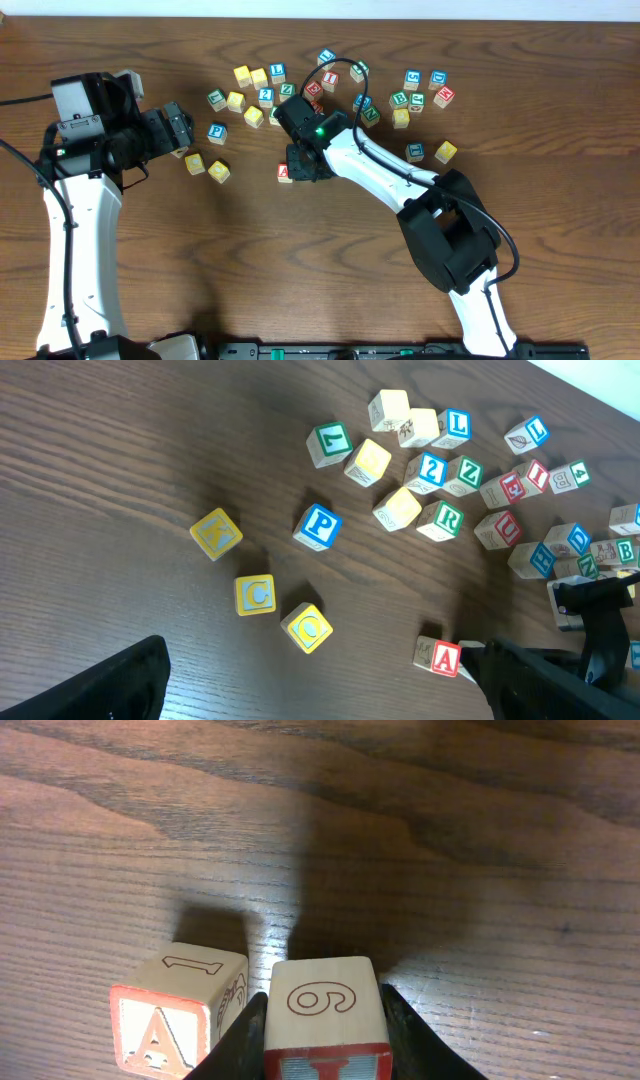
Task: Spell out AI2
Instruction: 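Carry the 'I' block and place it right of the 'A' block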
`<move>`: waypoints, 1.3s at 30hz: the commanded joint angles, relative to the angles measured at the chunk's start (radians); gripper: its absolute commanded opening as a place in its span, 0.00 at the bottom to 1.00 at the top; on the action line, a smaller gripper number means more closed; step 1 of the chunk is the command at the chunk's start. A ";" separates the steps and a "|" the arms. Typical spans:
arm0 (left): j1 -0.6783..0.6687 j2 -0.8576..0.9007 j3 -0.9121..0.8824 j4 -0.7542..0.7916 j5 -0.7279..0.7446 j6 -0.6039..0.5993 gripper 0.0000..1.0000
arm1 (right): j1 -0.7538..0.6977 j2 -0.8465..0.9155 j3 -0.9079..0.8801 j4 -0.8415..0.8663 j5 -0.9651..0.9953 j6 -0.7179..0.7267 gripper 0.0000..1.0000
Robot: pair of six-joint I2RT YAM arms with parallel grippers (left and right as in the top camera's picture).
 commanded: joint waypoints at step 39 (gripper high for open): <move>0.002 0.013 0.024 -0.003 -0.005 0.013 0.98 | -0.066 0.021 0.035 -0.047 0.050 0.041 0.54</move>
